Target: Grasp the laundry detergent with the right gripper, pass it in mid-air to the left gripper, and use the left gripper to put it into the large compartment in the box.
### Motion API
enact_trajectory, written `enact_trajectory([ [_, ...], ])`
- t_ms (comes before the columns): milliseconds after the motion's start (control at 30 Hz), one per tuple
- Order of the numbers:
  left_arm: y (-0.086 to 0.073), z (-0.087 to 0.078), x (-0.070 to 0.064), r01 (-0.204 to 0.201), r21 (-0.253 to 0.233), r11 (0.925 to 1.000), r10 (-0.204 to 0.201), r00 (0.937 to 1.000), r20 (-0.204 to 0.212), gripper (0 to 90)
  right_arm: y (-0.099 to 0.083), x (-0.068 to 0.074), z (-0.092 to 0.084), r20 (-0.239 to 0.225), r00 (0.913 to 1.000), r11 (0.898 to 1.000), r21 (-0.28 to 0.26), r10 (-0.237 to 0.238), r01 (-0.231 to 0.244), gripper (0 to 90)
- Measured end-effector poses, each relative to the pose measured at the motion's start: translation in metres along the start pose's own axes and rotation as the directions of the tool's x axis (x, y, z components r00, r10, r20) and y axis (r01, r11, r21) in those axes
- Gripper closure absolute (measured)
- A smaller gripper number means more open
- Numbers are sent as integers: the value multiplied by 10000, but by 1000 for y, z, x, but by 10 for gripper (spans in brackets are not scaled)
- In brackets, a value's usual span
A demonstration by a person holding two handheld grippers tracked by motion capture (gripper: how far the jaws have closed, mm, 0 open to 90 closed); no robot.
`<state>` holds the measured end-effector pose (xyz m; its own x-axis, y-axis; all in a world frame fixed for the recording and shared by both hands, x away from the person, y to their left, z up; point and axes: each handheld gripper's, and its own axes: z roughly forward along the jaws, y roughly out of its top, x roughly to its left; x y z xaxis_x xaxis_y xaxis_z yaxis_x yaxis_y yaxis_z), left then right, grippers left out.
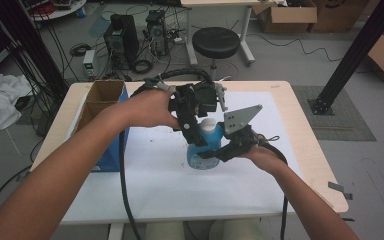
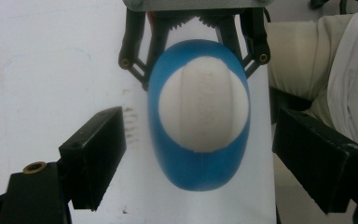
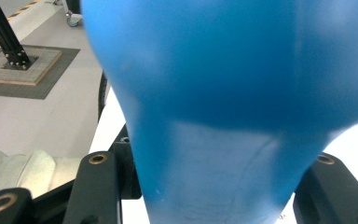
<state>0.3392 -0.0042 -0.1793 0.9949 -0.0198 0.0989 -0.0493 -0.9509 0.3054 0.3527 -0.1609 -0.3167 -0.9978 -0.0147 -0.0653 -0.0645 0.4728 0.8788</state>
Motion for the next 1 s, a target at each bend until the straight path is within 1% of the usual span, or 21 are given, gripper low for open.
enact_trajectory([
  [167, 1, 2, 2, 48, 18, 10000, -48, 10000, 8, 180, 0, 0, 1, 4, 10000, 10000, 11, 29, -29, 453],
  [300, 2, 8, 3, 50, 208, 9998, -51, 10000, 44, 181, 1, 0, 2, -51, 10000, 10000, 30, 35, -35, 453],
  [433, 2, 13, 5, 73, 274, 9996, -75, 9999, 67, 182, 2, 0, 3, -76, 10000, 10000, 92, -1, 2, 453],
  [600, 1, 17, 6, 92, 287, 9995, -95, 9999, 106, 183, 1, 0, 4, -67, 10000, 9999, 138, 56, -55, 452],
  [800, 0, 26, 7, 66, 372, 9993, -74, 9998, 200, 185, 0, -1, 4, -95, 9999, 9998, 184, 108, -106, 452],
  [1000, 0, 32, 7, 47, 345, 9994, -57, 9996, 270, 188, 1, -1, 5, -126, 9999, 9998, 181, 105, -103, 452],
])
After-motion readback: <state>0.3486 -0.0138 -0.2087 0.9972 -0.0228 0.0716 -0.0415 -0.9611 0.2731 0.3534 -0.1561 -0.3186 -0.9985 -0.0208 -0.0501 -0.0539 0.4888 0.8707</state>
